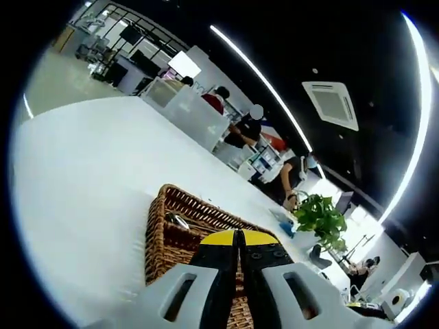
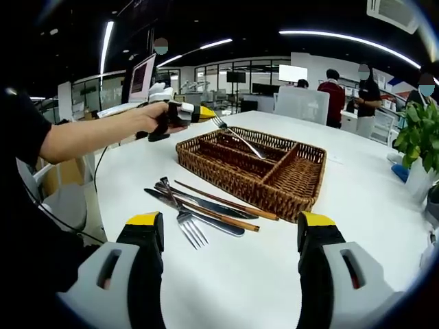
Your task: Arrange the knives, forks, and spoons in their matching storage slots by inserting each utensil handle-first until every utensil is classified and aligned in the correct compartment
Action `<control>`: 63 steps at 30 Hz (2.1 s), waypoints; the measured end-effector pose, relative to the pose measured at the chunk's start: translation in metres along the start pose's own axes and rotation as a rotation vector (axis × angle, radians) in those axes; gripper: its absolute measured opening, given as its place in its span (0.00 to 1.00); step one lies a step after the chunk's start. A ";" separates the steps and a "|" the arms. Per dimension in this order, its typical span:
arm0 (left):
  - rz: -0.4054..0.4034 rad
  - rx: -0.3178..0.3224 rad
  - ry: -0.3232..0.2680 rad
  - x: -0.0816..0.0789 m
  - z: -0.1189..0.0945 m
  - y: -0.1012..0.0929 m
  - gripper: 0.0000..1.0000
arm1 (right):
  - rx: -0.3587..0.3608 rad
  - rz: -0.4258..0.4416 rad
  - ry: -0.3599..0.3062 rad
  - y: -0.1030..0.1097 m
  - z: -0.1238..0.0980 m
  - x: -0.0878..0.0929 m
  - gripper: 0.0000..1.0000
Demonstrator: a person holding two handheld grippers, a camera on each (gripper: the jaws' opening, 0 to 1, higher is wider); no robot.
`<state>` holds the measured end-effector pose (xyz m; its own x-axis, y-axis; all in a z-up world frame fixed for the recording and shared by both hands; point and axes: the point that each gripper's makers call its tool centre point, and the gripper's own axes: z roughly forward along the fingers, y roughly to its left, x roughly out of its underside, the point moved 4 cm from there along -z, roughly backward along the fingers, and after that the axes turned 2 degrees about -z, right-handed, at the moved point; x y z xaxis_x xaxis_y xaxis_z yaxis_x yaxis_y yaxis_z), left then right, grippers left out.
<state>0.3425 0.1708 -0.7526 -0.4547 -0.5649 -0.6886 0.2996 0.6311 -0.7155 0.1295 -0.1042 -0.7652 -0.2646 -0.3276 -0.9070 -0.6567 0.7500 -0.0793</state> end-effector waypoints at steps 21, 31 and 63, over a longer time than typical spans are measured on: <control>0.466 -0.221 0.213 0.016 0.011 0.016 0.03 | -0.013 0.002 0.000 0.003 0.003 -0.001 0.82; 0.698 -0.335 0.314 0.018 0.010 0.017 0.07 | -0.014 0.002 -0.003 0.003 0.003 -0.001 0.82; 0.846 -0.224 0.386 0.025 -0.014 -0.011 0.47 | -0.020 -0.001 -0.019 0.000 0.007 -0.006 0.83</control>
<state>0.3164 0.1570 -0.7599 -0.4182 0.3137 -0.8524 0.5064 0.8596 0.0679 0.1364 -0.0982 -0.7630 -0.2509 -0.3171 -0.9146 -0.6708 0.7381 -0.0719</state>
